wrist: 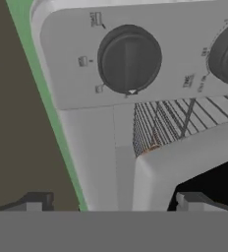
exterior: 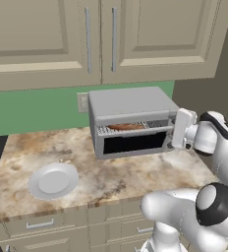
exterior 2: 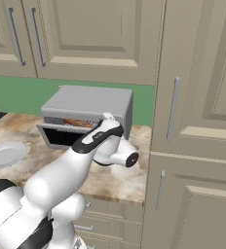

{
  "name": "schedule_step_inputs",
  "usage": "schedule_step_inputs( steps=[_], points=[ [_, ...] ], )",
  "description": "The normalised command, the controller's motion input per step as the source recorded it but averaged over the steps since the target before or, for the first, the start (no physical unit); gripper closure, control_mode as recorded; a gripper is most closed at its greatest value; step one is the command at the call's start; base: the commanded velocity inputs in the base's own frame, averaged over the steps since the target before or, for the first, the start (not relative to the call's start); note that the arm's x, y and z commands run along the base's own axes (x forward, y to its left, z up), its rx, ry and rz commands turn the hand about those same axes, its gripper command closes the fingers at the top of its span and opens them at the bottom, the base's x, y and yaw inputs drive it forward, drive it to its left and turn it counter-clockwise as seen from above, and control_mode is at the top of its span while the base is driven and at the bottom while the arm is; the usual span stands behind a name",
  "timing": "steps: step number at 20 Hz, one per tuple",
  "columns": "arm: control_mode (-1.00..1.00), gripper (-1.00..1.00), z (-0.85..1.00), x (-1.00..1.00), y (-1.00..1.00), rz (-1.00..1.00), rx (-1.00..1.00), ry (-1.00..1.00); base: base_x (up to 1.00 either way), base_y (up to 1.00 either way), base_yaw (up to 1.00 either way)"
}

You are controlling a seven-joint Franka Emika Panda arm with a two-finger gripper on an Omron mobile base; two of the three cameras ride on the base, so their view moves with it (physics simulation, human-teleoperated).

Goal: Pull the toaster oven rack outwards. Pick up the baguette from the plate and place it on the toaster oven rack. Close the toaster oven door fully and set the temperature to the lowest setting.

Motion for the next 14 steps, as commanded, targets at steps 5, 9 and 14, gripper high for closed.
schedule_step_inputs(
  steps=[5,9,14],
  points=[
    [-1.00,-1.00,0.16,0.24,0.00,-0.19,0.00,0.08,0.00,0.00,0.00],
    [-1.00,-1.00,0.07,0.28,0.00,-0.19,0.00,0.06,0.00,0.00,0.00],
    [-1.00,-1.00,0.06,0.28,0.00,-0.18,0.00,0.05,0.00,0.00,0.00]
  ],
)
